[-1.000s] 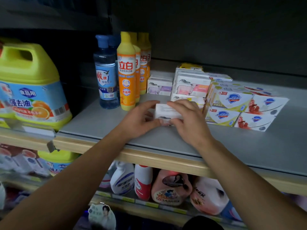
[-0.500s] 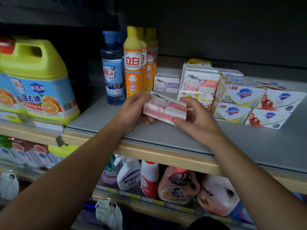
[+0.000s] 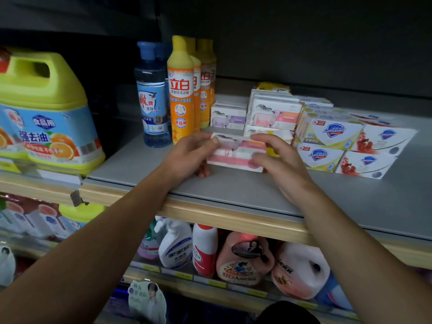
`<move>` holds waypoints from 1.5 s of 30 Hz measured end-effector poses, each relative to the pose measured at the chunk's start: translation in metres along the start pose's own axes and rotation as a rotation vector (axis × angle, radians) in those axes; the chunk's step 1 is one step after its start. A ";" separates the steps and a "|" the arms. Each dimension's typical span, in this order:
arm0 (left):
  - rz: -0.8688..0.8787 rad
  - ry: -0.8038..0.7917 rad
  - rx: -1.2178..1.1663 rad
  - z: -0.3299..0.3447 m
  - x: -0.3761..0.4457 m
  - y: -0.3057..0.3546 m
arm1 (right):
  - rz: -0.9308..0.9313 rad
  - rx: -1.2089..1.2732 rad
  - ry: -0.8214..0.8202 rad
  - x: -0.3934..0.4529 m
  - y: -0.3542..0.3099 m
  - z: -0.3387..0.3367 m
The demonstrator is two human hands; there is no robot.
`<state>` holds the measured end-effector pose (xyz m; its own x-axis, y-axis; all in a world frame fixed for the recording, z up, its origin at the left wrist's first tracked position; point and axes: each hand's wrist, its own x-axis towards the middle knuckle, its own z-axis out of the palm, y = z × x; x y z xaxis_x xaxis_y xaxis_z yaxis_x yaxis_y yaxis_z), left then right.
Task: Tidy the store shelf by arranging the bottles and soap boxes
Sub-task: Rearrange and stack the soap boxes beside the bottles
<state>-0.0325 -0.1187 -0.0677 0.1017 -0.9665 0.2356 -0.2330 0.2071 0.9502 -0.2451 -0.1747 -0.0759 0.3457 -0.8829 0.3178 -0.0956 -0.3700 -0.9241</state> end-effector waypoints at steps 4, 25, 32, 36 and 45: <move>0.046 -0.005 -0.014 -0.004 0.000 -0.005 | -0.094 -0.077 -0.026 -0.001 0.006 0.005; 0.102 0.035 -0.117 -0.004 -0.002 -0.007 | -0.401 -0.416 0.135 -0.001 0.006 0.010; 0.205 0.246 0.281 0.003 -0.003 -0.008 | -0.177 -0.403 0.022 -0.002 0.008 0.010; 0.285 0.282 0.454 0.005 -0.006 -0.007 | -0.233 -0.447 0.103 -0.003 0.003 0.009; 0.400 -0.045 1.187 0.030 0.009 0.023 | -0.354 -0.822 0.275 0.057 -0.049 -0.023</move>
<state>-0.0658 -0.1271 -0.0496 -0.2048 -0.8765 0.4357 -0.9687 0.2452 0.0380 -0.2424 -0.2138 -0.0070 0.2580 -0.6780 0.6883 -0.6931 -0.6262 -0.3570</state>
